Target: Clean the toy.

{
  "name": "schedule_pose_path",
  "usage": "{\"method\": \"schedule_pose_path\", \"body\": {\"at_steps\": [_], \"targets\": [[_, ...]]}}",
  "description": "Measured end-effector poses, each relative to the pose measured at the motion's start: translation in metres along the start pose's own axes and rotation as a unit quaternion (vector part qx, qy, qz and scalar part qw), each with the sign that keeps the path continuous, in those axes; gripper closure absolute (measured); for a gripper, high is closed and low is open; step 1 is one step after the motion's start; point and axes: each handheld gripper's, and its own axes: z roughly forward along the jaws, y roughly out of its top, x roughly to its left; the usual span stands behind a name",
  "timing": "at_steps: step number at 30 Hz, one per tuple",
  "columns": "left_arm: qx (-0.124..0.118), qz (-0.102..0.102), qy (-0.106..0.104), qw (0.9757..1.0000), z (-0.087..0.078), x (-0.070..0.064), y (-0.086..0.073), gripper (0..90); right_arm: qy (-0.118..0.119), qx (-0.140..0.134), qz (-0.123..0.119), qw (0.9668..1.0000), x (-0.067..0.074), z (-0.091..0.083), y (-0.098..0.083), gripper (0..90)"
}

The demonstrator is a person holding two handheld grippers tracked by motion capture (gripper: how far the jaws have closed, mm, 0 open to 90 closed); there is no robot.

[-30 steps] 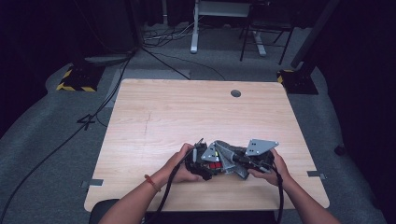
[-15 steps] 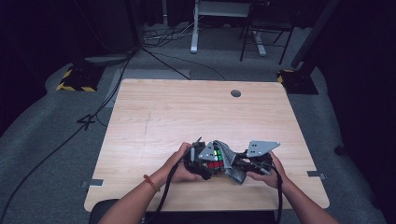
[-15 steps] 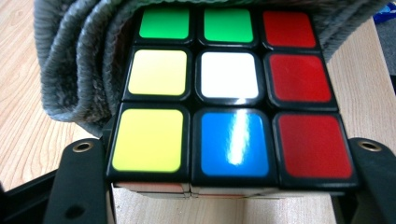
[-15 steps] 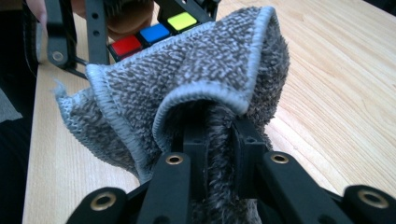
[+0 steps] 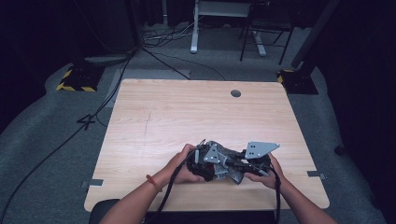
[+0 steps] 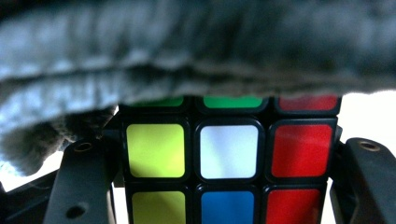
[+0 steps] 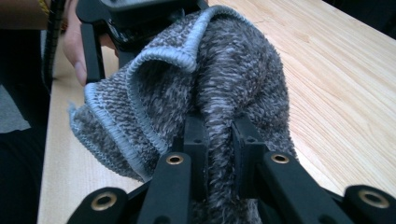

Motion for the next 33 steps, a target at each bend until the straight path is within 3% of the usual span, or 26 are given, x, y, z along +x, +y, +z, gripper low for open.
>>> {"method": "schedule_pose_path", "body": {"at_steps": [5, 12, 17, 22, 26, 30, 33], "targets": [[-0.010, 0.000, 0.003, 0.9999, -0.006, 0.000, 0.000, 33.6, -0.019, 0.022, 0.005, 0.9996, -0.008, 0.000, -0.006, 79.3], [-0.031, -0.009, 0.013, 0.9994, -0.018, 0.005, 0.000, 33.6, -0.027, 0.061, 0.019, 0.9976, -0.016, 0.003, -0.017, 79.2], [-0.029, -0.009, 0.012, 0.9995, -0.020, 0.006, -0.001, 33.6, -0.019, 0.050, 0.013, 0.9985, -0.012, 0.000, -0.014, 79.2], [-0.021, -0.003, 0.008, 0.9997, -0.014, 0.004, 0.001, 33.6, -0.004, 0.013, -0.003, 0.9999, 0.001, -0.006, -0.002, 79.1], [-0.014, 0.004, 0.001, 0.9999, -0.009, -0.001, 0.003, 33.6, -0.007, -0.006, -0.016, 0.9998, 0.008, -0.008, 0.007, 79.1], [-0.009, 0.006, 0.001, 0.9999, -0.007, -0.003, 0.003, 33.6, -0.028, 0.007, -0.020, 0.9994, 0.005, -0.004, 0.008, 79.1], [-0.018, 0.008, 0.000, 0.9998, -0.010, -0.004, 0.003, 33.6, -0.044, 0.023, -0.006, 0.9987, -0.005, -0.001, 0.002, 79.1]]}}
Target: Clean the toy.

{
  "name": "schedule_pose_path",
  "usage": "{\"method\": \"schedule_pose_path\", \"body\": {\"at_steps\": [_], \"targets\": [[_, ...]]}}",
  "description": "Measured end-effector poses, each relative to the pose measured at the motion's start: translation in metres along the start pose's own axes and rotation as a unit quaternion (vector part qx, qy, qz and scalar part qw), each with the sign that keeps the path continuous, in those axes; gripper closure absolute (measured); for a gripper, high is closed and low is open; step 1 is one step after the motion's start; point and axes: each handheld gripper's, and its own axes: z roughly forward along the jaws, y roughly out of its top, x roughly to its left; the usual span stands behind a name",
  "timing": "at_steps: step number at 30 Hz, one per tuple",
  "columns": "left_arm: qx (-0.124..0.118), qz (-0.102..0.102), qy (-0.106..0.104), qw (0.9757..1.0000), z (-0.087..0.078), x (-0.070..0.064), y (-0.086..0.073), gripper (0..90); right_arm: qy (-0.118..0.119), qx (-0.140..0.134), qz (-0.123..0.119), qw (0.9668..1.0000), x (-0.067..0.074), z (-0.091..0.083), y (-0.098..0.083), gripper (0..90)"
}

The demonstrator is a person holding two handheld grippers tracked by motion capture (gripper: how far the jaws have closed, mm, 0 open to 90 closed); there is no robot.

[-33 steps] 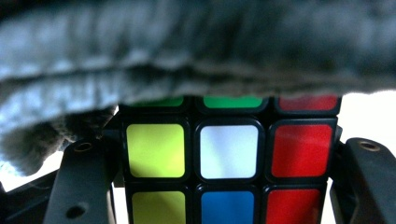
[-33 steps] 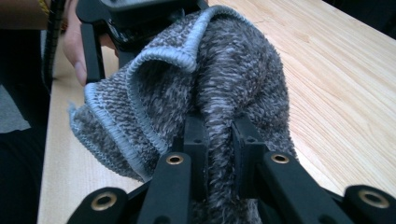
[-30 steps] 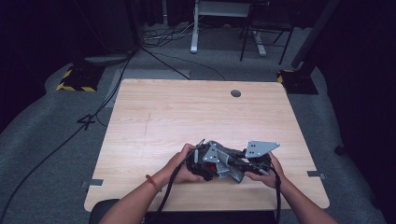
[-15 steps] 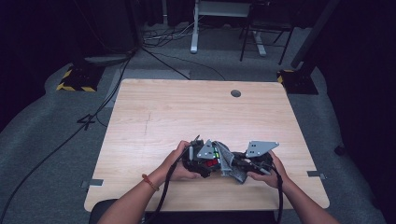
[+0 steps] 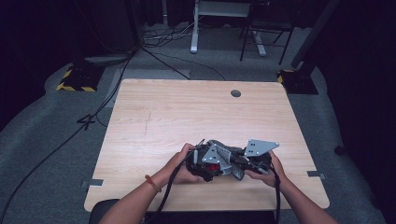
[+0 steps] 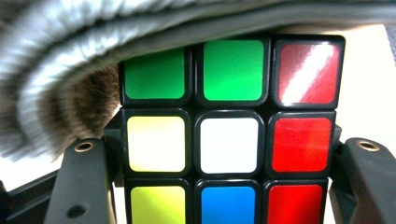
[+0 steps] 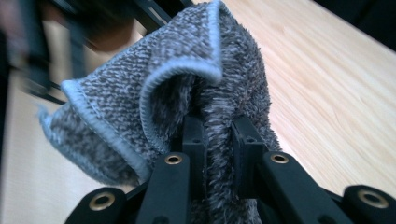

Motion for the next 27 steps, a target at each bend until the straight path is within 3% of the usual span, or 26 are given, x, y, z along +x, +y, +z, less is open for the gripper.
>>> {"method": "schedule_pose_path", "body": {"at_steps": [5, 11, 16, 23, 27], "targets": [[-0.011, 0.000, 0.003, 0.9999, -0.006, 0.000, 0.001, 33.6, -0.005, 0.033, 0.012, 0.9994, -0.009, 0.005, -0.012, 79.2], [-0.026, -0.007, 0.012, 0.9996, -0.017, 0.005, 0.000, 33.6, 0.011, 0.038, 0.010, 0.9992, -0.006, 0.003, -0.016, 79.1], [-0.026, -0.015, 0.011, 0.9995, -0.018, 0.008, -0.002, 33.6, 0.014, 0.022, -0.003, 0.9997, 0.002, -0.002, -0.009, 79.1], [-0.012, -0.009, 0.002, 0.9999, -0.006, 0.003, 0.000, 33.6, 0.001, -0.013, -0.032, 0.9994, 0.016, -0.010, 0.007, 79.0], [-0.011, -0.013, -0.002, 0.9998, -0.003, 0.002, 0.000, 33.6, -0.006, -0.014, -0.032, 0.9994, 0.014, -0.008, 0.008, 78.9]]}}
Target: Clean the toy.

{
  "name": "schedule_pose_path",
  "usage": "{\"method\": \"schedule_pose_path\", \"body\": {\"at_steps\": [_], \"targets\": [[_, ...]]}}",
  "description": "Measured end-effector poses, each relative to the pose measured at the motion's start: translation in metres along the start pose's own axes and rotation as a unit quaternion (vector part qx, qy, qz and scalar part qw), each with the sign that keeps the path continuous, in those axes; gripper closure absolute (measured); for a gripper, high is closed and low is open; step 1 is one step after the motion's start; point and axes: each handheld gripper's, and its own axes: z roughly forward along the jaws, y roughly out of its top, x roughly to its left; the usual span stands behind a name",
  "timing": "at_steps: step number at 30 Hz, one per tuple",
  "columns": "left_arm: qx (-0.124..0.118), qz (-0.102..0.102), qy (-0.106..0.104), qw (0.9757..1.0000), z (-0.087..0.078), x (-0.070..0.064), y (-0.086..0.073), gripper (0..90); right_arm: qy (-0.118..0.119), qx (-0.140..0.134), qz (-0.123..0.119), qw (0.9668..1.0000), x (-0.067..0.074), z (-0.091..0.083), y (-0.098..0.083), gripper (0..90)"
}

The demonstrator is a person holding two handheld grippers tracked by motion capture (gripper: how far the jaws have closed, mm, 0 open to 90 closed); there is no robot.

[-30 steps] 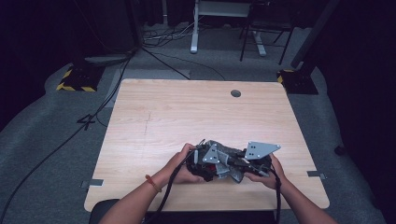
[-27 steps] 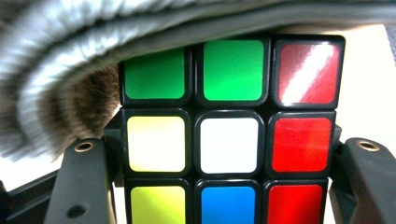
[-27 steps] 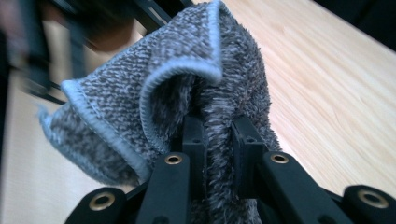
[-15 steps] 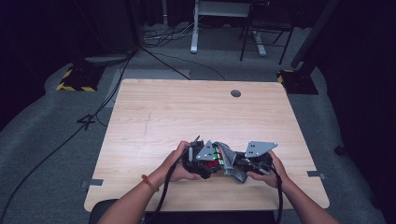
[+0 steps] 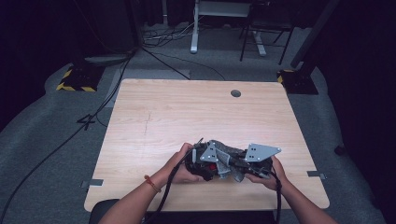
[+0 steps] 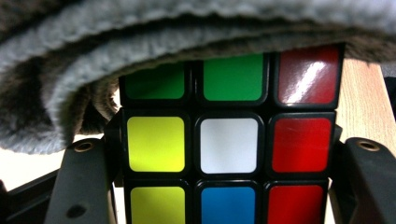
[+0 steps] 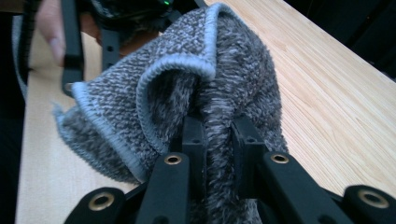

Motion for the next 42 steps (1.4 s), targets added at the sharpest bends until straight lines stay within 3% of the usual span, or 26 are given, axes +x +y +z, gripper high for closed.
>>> {"method": "schedule_pose_path", "body": {"at_steps": [4, 10, 14, 24, 31, 35, 39, 42], "targets": [[0.000, 0.006, -0.002, 1.0000, -0.003, -0.001, 0.001, 33.6, -0.011, 0.021, 0.013, 0.9996, -0.009, 0.006, -0.007, 79.0], [-0.023, 0.006, 0.004, 0.9997, -0.014, 0.001, 0.003, 33.6, -0.009, 0.056, 0.028, 0.9980, -0.017, 0.010, -0.022, 79.1], [-0.020, 0.008, 0.007, 0.9997, -0.013, 0.001, 0.003, 33.6, -0.007, 0.045, 0.025, 0.9986, -0.015, 0.006, -0.019, 79.1], [0.004, 0.016, 0.009, 0.9998, -0.004, -0.002, 0.003, 33.5, 0.010, -0.015, 0.002, 0.9998, 0.004, -0.003, 0.007, 79.6], [0.017, 0.015, 0.011, 0.9997, 0.002, -0.001, 0.001, 33.4, 0.018, -0.013, -0.001, 0.9997, 0.008, 0.005, 0.015, 79.5], [0.013, 0.013, 0.020, 0.9996, -0.002, 0.000, 0.001, 33.6, 0.013, 0.002, 0.027, 0.9995, -0.003, 0.005, 0.006, 79.5], [-0.012, 0.005, 0.020, 0.9997, -0.010, 0.001, 0.001, 33.6, 0.005, 0.031, 0.059, 0.9978, -0.015, 0.004, -0.012, 79.5], [-0.032, 0.003, 0.021, 0.9993, -0.016, 0.002, 0.002, 33.6, 0.019, 0.047, 0.072, 0.9961, -0.021, 0.005, -0.019, 79.5]]}}
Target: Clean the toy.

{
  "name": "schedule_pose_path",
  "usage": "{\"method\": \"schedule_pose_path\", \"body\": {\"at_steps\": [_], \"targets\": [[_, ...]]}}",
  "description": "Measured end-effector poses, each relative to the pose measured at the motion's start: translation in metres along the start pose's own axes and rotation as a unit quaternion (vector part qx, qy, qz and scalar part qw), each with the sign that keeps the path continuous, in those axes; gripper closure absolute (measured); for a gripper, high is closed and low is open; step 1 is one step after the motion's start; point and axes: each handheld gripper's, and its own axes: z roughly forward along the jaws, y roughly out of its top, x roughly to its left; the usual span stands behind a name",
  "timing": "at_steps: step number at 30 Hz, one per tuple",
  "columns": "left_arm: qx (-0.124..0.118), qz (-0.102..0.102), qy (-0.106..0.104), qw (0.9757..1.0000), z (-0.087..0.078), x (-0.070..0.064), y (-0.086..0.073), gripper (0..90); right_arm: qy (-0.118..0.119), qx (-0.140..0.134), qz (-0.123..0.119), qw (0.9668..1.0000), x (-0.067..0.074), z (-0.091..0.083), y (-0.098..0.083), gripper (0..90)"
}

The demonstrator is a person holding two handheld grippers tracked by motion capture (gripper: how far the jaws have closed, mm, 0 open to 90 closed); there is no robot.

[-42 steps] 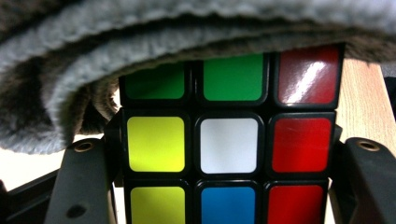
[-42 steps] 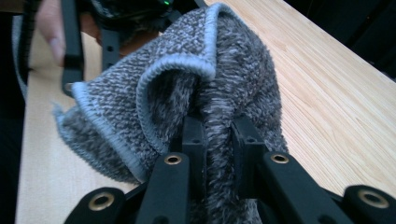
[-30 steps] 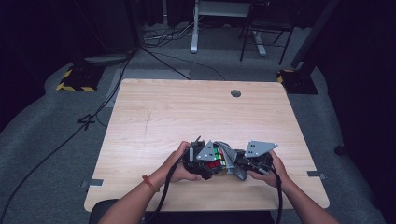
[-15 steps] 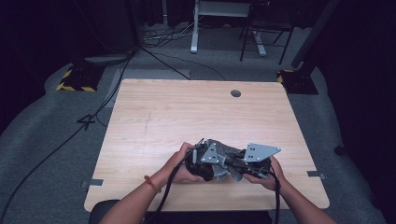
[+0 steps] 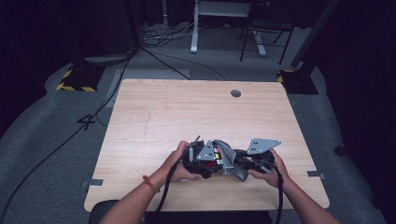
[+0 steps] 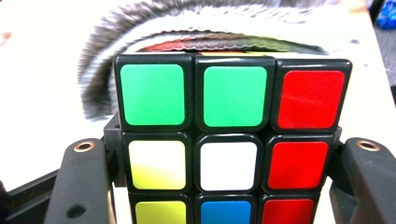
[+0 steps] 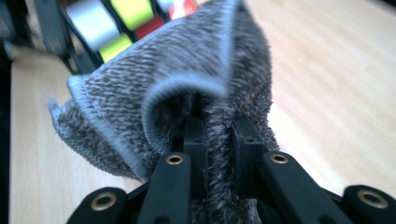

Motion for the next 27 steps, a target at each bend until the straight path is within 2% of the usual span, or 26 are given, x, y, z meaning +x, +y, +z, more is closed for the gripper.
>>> {"method": "schedule_pose_path", "body": {"at_steps": [3, 5, 8, 13, 16, 21, 24, 27], "targets": [[-0.011, 0.002, -0.008, 0.9999, -0.0027, -0.0002, 0.0010, 33.6, 0.015, 0.001, 0.013, 0.9998, -0.0032, 0.0022, -0.0029, 79.4], [-0.013, 0.004, -0.011, 0.9999, -0.0025, -0.0006, 0.0012, 33.6, 0.020, 0.001, 0.012, 0.9997, -0.0027, 0.0037, -0.0029, 79.4], [-0.025, -0.002, -0.019, 0.9995, -0.0016, -0.0008, 0.0007, 33.5, 0.053, -0.032, 0.014, 0.9980, -0.0001, 0.0038, -0.0031, 79.4], [-0.009, 0.003, -0.019, 0.9998, 0.0002, -0.0012, -0.0004, 33.1, 0.067, -0.067, 0.019, 0.9954, 0.0010, 0.0005, -0.0019, 79.5], [-0.006, 0.007, -0.017, 0.9998, 0.0013, -0.0015, 0.0001, 32.2, 0.060, -0.069, 0.005, 0.9958, 0.0055, -0.0002, 0.0003, 79.6], [-0.001, 0.005, -0.017, 0.9998, 0.0009, 0.0005, 0.0001, 32.5, 0.051, -0.077, 0.002, 0.9957, 0.0066, -0.0035, 0.0020, 79.6], [-0.002, -0.004, -0.019, 0.9998, 0.0018, 0.0016, -0.0012, 32.7, 0.053, -0.084, 0.007, 0.9950, 0.0051, -0.0047, 0.0013, 79.5], [-0.014, -0.006, -0.016, 0.9998, 0.0009, 0.0010, -0.0013, 33.3, 0.048, -0.071, 0.011, 0.9963, 0.0018, -0.0018, -0.0011, 79.5]]}}
